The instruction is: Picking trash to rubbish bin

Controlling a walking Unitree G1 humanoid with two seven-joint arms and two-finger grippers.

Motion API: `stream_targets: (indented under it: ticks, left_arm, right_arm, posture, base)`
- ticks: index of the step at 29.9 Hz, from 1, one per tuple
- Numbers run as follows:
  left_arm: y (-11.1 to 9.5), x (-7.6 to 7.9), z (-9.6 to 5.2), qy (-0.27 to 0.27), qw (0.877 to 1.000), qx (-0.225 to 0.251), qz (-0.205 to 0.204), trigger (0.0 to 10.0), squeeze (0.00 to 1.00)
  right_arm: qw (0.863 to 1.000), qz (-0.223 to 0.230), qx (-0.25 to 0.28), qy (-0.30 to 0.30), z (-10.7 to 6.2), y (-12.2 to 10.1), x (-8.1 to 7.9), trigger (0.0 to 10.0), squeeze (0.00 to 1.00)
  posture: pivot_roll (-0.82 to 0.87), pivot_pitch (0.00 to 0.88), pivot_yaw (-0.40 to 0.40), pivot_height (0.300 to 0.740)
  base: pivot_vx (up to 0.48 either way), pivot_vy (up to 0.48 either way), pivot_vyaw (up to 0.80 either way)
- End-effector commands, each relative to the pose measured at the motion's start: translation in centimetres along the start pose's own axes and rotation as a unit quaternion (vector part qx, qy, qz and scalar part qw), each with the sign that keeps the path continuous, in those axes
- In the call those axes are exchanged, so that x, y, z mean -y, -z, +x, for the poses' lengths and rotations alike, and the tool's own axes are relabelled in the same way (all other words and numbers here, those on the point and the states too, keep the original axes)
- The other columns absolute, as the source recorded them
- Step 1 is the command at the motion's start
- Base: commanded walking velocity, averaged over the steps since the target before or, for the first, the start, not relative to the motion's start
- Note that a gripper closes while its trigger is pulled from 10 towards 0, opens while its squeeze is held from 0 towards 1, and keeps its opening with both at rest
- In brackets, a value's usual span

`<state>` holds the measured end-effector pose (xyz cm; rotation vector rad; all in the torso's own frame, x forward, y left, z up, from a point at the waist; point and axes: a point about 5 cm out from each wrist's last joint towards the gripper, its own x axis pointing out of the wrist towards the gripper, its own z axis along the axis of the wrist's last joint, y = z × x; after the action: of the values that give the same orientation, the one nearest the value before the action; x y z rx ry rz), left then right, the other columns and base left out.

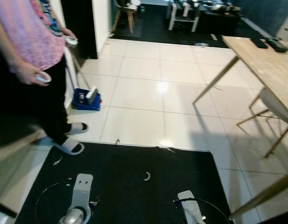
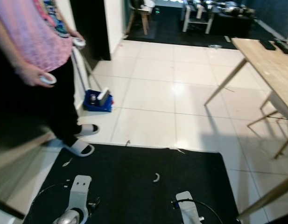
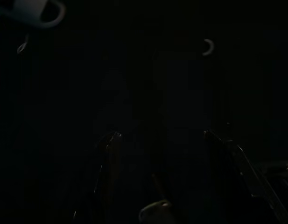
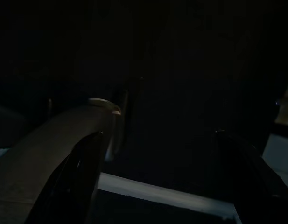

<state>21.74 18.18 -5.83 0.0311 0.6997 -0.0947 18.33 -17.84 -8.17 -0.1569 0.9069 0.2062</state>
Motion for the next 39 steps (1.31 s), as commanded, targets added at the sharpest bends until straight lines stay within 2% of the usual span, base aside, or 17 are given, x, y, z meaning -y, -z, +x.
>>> stream_targets:
  ticks: [1,39]
  left_arm:
    - [0.45,0.20,-0.09,0.003,1.000,-0.009,0.006,10.0,0.00]
    - [0.46,0.09,-0.10,0.005,1.000,-0.012,0.002,10.0,0.00]
  right_arm:
    - [1.000,0.010,-0.009,0.006,-0.13,0.56,0.16,10.0,0.00]
    - [1.000,0.009,-0.010,0.005,-0.07,0.43,0.07,10.0,0.00]
  posture:
    - [0.09,0.080,-0.015,0.740]
    - [0.09,0.078,-0.016,0.740]
  base:
    - [0.000,0.000,-0.80]
    - [0.000,0.000,-0.80]
